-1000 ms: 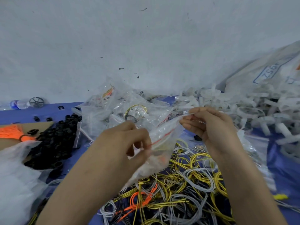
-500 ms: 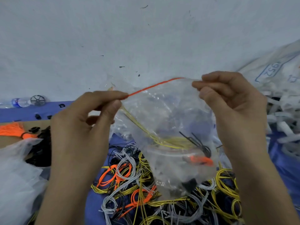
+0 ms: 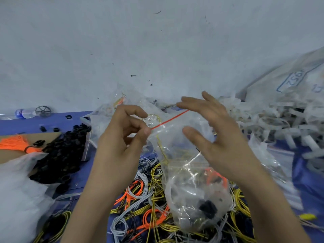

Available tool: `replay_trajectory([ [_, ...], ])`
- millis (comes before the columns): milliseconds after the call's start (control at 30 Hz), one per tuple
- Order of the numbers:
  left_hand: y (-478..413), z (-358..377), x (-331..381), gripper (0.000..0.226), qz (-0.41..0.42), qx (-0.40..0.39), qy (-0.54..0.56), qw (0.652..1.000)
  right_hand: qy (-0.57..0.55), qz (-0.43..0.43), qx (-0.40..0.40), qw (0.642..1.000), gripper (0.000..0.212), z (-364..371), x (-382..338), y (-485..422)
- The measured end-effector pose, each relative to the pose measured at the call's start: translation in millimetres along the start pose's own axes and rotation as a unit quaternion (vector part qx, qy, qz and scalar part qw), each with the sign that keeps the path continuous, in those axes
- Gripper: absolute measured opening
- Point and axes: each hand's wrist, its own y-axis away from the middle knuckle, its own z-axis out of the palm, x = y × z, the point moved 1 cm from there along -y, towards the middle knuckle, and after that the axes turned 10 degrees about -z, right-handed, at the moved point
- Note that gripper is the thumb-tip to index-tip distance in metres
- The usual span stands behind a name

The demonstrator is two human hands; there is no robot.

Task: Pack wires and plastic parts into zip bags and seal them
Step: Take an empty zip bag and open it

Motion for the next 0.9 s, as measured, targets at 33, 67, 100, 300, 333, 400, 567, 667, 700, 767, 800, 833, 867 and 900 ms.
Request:
replay_trajectory([
  [33, 1, 0, 3, 0.028, 0.023, 0.002, 0.022, 0.999, 0.004, -0.013, -0.019, 1.000, 0.030, 2, -3, 0],
  [67, 3, 1, 6, 0.026, 0.045, 0.008, 0.043, 0.998, 0.012, -0.021, -0.029, 0.999, 0.024, 3, -8, 0],
  [100, 4, 1, 9, 0.025, 0.060, 0.013, 0.062, 0.996, 0.023, -0.033, -0.030, 0.999, 0.016, 3, -13, 0],
  [300, 11, 8, 23, 0.025, 0.111, 0.008, 0.093, 0.989, -0.067, -0.003, -0.084, 0.994, 0.006, -11, -35, 4],
  [333, 12, 10, 24, 0.025, 0.120, 0.005, 0.093, 0.988, -0.099, -0.001, -0.110, 0.989, 0.008, -12, -36, 5],
  [400, 14, 13, 27, 0.025, 0.127, -0.007, 0.105, 0.986, -0.156, 0.014, -0.141, 0.978, 0.016, -12, -36, 5],
  [567, 18, 16, 31, 0.032, 0.117, -0.021, 0.113, 0.986, -0.142, 0.055, -0.207, 0.966, 0.015, -14, -32, 6],
  [667, 19, 19, 34, 0.023, 0.088, -0.033, 0.114, 0.989, -0.134, 0.051, -0.182, 0.973, 0.018, -21, -29, 7],
  [700, 19, 19, 34, 0.020, 0.069, -0.033, 0.113, 0.991, -0.120, 0.043, -0.158, 0.979, 0.021, -24, -27, 6],
  [767, 18, 19, 34, 0.015, 0.024, -0.039, 0.112, 0.993, -0.095, 0.030, -0.119, 0.988, 0.020, -28, -26, 6],
  [800, 17, 20, 34, 0.013, 0.015, -0.043, 0.106, 0.993, -0.088, 0.021, -0.105, 0.990, 0.019, -29, -28, 5],
  [833, 17, 19, 35, 0.015, 0.017, -0.043, 0.093, 0.995, -0.081, 0.012, -0.093, 0.992, 0.021, -29, -30, 5],
  [867, 17, 19, 35, 0.016, 0.022, -0.041, 0.084, 0.995, -0.072, 0.004, -0.078, 0.994, 0.020, -28, -32, 5],
  [900, 17, 19, 35, 0.017, 0.027, -0.039, 0.081, 0.996, -0.063, -0.001, -0.059, 0.996, 0.017, -28, -34, 4],
])
